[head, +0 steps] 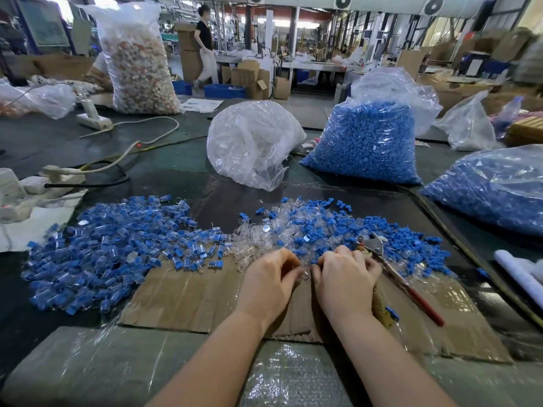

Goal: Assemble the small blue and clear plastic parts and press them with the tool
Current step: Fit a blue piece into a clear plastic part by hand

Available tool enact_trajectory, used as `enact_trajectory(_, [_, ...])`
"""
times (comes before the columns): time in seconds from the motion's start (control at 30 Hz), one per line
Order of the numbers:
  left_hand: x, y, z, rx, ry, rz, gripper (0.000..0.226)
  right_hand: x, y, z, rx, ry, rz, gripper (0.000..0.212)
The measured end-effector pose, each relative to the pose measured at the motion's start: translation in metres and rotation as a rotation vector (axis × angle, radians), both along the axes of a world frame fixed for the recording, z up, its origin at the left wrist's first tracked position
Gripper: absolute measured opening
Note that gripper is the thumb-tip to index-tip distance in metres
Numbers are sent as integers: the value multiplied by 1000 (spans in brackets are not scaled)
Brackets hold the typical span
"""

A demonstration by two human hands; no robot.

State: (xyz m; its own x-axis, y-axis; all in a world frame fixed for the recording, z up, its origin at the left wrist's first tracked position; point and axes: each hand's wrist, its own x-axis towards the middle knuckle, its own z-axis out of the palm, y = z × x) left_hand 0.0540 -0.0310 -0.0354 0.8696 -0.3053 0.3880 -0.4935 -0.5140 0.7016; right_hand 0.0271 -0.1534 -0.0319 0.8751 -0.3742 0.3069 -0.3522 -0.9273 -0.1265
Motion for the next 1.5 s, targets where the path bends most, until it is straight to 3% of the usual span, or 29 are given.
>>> enact_trajectory(0.27, [0,1,1,-40,24,10,20,-9,0,-2,27,-177,35,9])
enact_trajectory(0.47, [-1,1,1,16,45,-5,22,-16,-1,-6,108,-385,139,18])
enact_trajectory(0.6, [0,1,0,-8,44,6,17,-16,-1,-10,140,-381,149,33])
enact_trajectory(0.83, [3,1,-2,-56,107,20,13,-20,-2,-8,202,-434,256,14])
enact_trajectory(1.03, [6,0,-3,-108,159,26,13,-22,-1,-7,216,-423,296,30])
enact_trajectory(1.5, [4,2,-2,-187,234,3,18,-21,-6,-11,374,-456,398,4])
